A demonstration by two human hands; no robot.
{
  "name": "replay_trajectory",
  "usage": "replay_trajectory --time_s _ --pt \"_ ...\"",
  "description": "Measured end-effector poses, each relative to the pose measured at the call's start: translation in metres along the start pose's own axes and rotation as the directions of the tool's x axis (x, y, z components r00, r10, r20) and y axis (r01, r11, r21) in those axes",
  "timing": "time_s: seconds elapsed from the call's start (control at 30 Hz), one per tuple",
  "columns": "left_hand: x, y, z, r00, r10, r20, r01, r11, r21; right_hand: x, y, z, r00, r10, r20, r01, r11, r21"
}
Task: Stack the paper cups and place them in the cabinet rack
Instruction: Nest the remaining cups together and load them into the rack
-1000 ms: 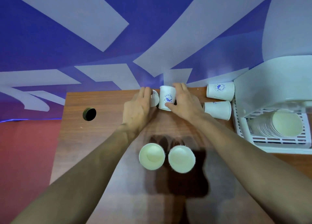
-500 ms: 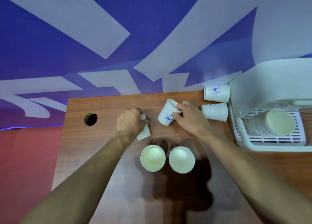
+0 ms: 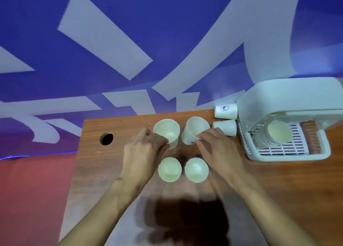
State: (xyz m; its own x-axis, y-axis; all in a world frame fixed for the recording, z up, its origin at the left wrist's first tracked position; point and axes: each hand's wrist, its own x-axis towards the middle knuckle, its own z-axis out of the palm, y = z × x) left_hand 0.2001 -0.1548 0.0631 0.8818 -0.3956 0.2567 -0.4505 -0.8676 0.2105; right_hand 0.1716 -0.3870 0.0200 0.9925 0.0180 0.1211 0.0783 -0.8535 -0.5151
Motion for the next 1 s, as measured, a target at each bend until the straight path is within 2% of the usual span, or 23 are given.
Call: replay_trajectory --time_s 0.23,0.37,0.53,0.8,1.0 --pt "-0.051 0.019 -0.021 0.991 0.129 -0.037 -0.132 0.988 -0.085 -0.055 -0.019 -0.024 0.999 -0.008 -0.053 0.009 1.000 0.025" --pt "-0.070 0.018 -0.012 0.986 0.165 0.013 -0.165 0.986 -0.038 -0.073 -0.023 -0.024 0.998 -0.002 -0.061 0.004 1.000 0.022" --pt "-0.090 0.020 0.003 0.989 0.126 0.082 -0.124 0.992 -0.027 -0.089 -0.033 -0.023 0.992 0.024 -0.123 -0.026 1.000 -0.012" --pt "-0.094 0.026 0.007 0.997 0.059 0.049 -0.057 0.997 -0.052 -0.105 -0.033 -0.022 0.992 0.018 -0.124 -0.023 0.999 -0.038" --pt "-0.096 0.023 0.030 0.971 0.039 0.237 -0.038 0.999 -0.009 -0.113 -0.025 -0.004 0.999 0.029 -0.034 -0.031 0.997 -0.067"
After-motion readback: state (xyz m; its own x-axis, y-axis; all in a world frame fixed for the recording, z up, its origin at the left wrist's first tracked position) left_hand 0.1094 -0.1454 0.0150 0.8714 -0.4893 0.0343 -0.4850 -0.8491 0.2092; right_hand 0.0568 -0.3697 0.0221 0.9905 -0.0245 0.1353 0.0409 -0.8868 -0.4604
